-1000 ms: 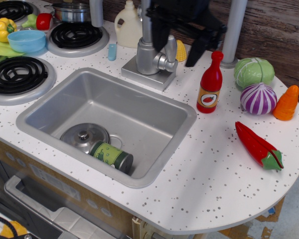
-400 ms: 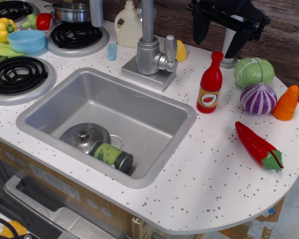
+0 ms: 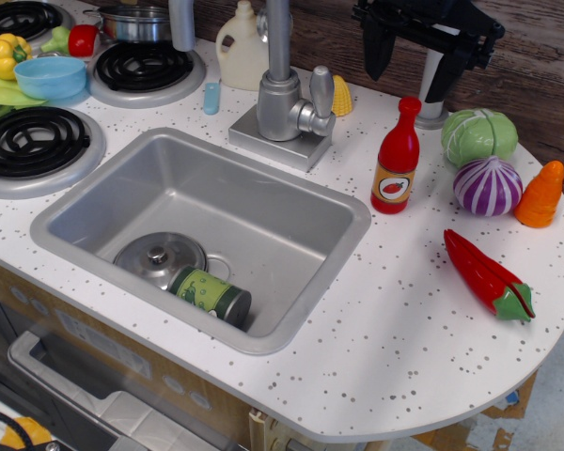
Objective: Put red bottle in sink
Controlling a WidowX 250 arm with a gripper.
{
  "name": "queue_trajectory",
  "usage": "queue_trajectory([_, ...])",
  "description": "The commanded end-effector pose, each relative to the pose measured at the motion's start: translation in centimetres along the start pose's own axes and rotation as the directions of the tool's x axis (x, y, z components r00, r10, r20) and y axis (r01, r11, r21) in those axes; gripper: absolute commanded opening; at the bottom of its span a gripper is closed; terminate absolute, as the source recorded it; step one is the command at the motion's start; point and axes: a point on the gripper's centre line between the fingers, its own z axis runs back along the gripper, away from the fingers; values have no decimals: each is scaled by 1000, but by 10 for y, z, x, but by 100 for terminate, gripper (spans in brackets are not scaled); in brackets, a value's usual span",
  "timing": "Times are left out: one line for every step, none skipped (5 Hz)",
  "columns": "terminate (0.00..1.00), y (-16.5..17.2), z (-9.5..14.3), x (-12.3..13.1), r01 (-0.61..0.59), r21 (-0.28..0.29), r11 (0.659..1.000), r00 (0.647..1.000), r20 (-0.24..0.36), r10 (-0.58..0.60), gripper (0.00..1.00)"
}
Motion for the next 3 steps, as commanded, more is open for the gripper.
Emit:
queue_trajectory([0, 2, 4, 1, -39, -56, 998, 998, 39, 41, 100])
queue_trajectory([0, 1, -6, 0, -62, -89, 994, 997, 46, 66, 100])
queue_trajectory([0, 2, -9, 2, -58, -103, 993, 997, 54, 63, 0])
